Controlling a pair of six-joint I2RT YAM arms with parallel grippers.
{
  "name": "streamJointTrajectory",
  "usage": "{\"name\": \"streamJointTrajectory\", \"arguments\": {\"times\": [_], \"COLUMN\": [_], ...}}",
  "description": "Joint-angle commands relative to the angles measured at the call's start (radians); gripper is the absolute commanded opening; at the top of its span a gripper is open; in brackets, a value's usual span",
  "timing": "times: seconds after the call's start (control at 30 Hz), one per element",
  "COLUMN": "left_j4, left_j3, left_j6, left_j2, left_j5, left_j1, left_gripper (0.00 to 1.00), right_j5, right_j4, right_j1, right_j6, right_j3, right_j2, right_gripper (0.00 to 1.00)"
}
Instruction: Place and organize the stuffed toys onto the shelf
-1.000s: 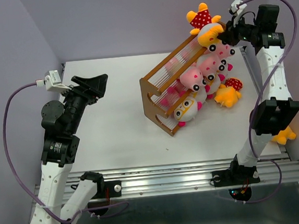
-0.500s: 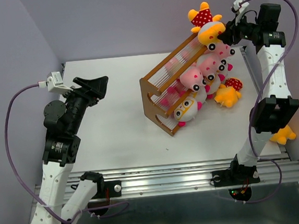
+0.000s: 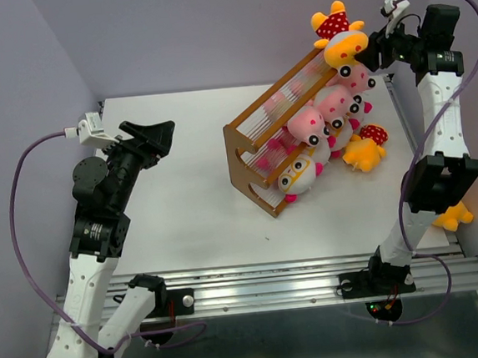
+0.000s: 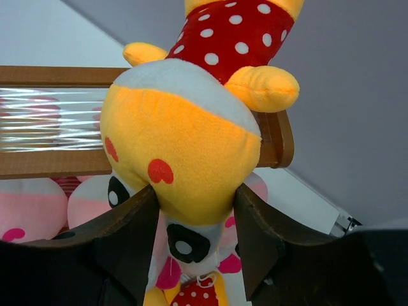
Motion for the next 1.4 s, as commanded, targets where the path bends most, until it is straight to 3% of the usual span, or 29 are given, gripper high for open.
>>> {"name": "streamJointTrajectory", "arguments": {"times": [0.0,0.27,0.63,0.73,0.87,0.97,1.37], "left_j4": [0.063,0.063,0.063,0.063,0.063,0.063,0.063], "left_j3": [-0.002,-0.003,-0.008,-0.011,-0.015,-0.017,-0.022], "left_j6": [0.006,-0.003,-0.009,-0.012,-0.015,-0.017,-0.024], "left_j2": [-0.006,-0.004,-0.007,-0.012,-0.017,-0.021,-0.027], "left_j5": [0.016,0.019,0.024,0.024,0.024,0.022,0.019], "left_j1": [0.007,0.007,0.009,0.009,0.009,0.009,0.009], "left_gripper": [0.83,0.84,0.83,0.84,0.84,0.83,0.84], "right_j5": [0.008,0.019,0.043,0.059,0.080,0.088,0.117], "right_j4": [0.074,0.083,0.126,0.132,0.150,0.175,0.222], "right_j1": [-0.010,-0.028,-0.047,-0.056,-0.056,-0.065,-0.074], "right_j6": [0.018,0.027,0.027,0.031,0.047,0.060,0.080], "right_j3": [0.030,0.026,-0.036,-0.043,-0.043,-0.050,-0.057], "right_j2": [-0.001,0.002,-0.035,-0.036,-0.033,-0.035,-0.035], "right_gripper": [0.56,0.68,0.67,0.63,0.48,0.42,0.35]}}
